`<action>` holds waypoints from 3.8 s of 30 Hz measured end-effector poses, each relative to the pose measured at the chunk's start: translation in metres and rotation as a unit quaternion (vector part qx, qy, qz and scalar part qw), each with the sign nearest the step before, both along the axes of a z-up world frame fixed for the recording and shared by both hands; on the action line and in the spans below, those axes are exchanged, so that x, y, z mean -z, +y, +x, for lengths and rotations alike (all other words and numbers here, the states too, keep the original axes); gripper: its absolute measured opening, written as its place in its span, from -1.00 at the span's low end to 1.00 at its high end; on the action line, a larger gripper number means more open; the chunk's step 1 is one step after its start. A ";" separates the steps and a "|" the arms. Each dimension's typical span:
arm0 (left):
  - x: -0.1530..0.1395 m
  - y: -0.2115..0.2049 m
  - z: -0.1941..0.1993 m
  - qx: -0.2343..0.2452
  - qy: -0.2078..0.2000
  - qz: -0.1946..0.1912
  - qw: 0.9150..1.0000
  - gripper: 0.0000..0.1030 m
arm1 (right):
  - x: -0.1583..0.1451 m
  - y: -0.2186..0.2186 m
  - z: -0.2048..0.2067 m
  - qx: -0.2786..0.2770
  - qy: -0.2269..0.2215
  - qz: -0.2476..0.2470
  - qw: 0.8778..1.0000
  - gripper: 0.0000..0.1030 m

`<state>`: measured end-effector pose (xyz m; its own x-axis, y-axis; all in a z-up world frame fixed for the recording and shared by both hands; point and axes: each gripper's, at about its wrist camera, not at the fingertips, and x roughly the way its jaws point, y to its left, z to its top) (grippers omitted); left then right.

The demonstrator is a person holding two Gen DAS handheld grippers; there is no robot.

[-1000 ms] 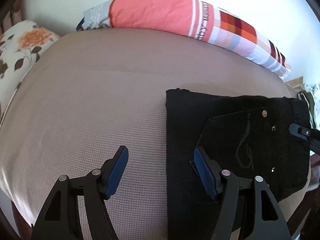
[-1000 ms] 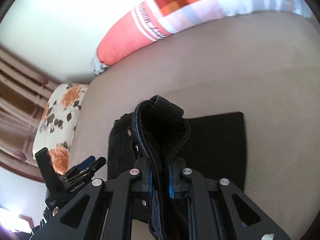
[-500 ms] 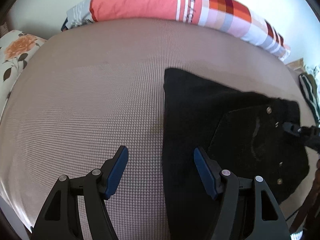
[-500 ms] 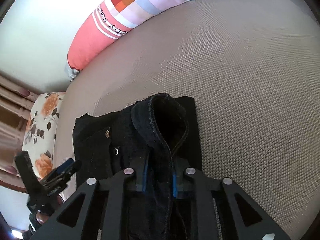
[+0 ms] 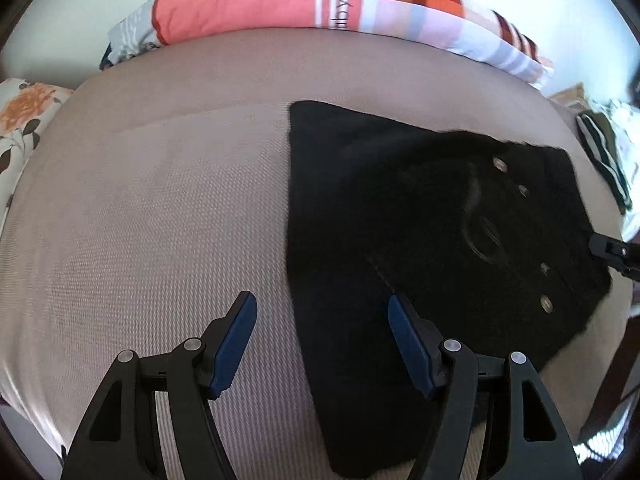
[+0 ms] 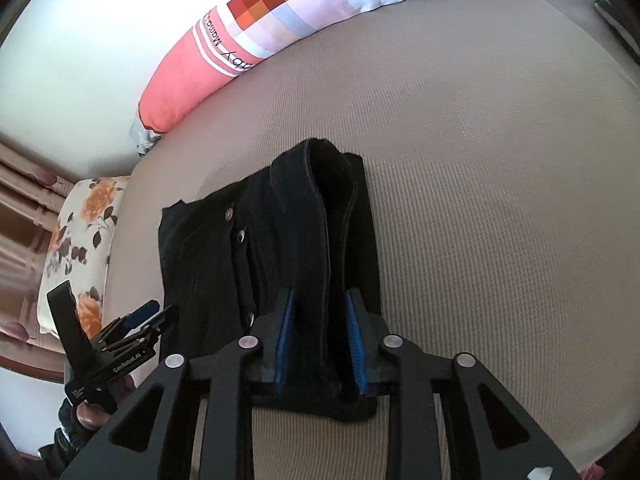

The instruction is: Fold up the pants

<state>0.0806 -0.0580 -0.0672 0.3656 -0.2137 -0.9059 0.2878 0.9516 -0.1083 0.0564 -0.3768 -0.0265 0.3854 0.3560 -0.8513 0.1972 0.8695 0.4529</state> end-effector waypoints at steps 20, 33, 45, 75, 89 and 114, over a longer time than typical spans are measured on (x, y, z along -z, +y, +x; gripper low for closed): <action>0.013 0.001 -0.035 0.042 0.039 -0.043 0.997 0.49 | 0.005 0.013 -0.046 -0.005 0.010 -0.046 0.999 -0.88; -0.043 0.019 0.018 -0.006 -0.050 -0.073 0.996 0.49 | -0.025 0.001 -0.011 0.015 -0.030 -0.078 0.996 -0.48; -0.005 0.009 0.103 -0.048 -0.025 -0.026 0.998 0.47 | 0.004 0.008 0.032 0.015 -0.011 -0.100 0.995 -0.44; -0.010 0.018 0.026 -0.013 0.071 -0.092 0.993 0.46 | 0.026 -0.009 0.009 -0.010 0.016 -0.051 0.999 -0.17; 0.013 0.040 0.023 -0.050 0.131 -0.190 0.972 0.46 | 0.045 -0.033 0.004 -0.017 0.021 0.079 0.997 -0.14; 0.021 0.017 0.060 -0.017 0.177 -0.251 0.952 0.46 | 0.072 -0.041 0.030 -0.079 0.042 0.198 0.976 -0.14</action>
<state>0.1406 -0.0410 -0.0886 0.0721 -0.6457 -0.7602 0.1183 0.7623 -0.6363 0.0861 -0.4174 -0.0989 0.2339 0.7125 -0.6615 0.1254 0.6526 0.7472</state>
